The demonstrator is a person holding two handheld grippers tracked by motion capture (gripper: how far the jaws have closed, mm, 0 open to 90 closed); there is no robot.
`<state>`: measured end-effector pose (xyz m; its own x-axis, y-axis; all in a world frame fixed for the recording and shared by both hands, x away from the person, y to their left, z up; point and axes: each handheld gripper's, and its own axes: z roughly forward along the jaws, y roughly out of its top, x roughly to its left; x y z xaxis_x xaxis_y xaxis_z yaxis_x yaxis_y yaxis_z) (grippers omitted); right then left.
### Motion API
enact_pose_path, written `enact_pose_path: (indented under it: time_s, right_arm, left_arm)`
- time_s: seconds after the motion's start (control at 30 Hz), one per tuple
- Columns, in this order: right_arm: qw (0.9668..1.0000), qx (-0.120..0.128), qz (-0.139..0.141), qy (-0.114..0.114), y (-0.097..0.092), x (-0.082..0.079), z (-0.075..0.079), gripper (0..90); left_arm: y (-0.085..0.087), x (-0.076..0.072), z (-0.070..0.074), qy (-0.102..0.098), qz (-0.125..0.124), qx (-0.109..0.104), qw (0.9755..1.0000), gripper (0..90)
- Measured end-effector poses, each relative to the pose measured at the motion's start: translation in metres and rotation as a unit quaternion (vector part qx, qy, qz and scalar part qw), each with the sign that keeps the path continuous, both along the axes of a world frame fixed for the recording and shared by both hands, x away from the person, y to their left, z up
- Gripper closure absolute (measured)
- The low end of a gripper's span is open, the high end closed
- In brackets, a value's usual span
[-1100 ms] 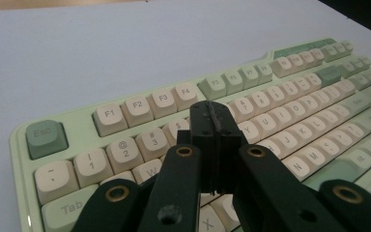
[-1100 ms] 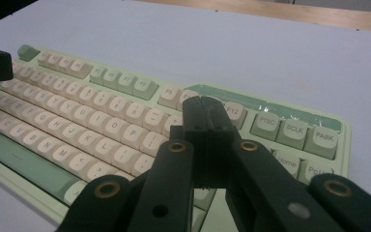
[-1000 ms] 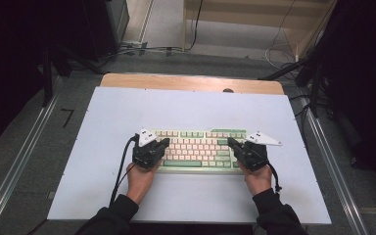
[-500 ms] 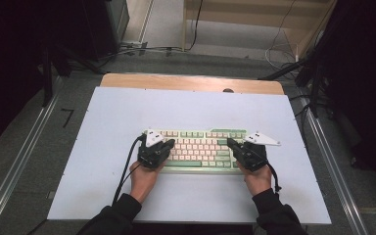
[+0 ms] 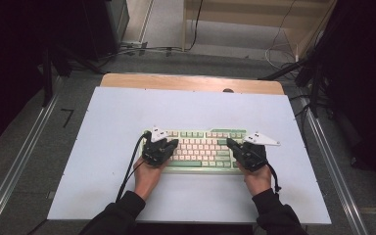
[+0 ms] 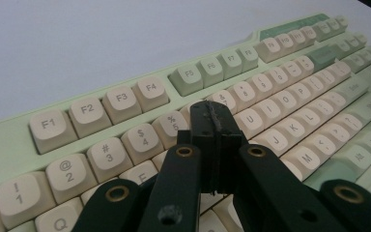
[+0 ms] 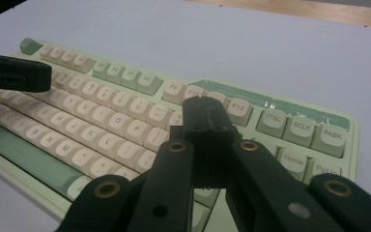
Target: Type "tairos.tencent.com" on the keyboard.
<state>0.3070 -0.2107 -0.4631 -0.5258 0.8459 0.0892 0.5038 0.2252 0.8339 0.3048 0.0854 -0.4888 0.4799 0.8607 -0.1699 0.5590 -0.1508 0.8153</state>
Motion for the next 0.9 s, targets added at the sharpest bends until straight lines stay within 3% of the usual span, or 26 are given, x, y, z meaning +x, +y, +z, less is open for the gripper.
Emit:
enact_pose_path:
  time_s: [0.9]
  right_arm:
    - [1.0000, 0.001, 0.001, 0.000, -0.0006, -0.0002, 0.0002, 87.3]
  left_arm:
    - [-0.0051, 0.0053, -0.0026, 0.021, -0.005, 0.013, 0.9997, 90.0]
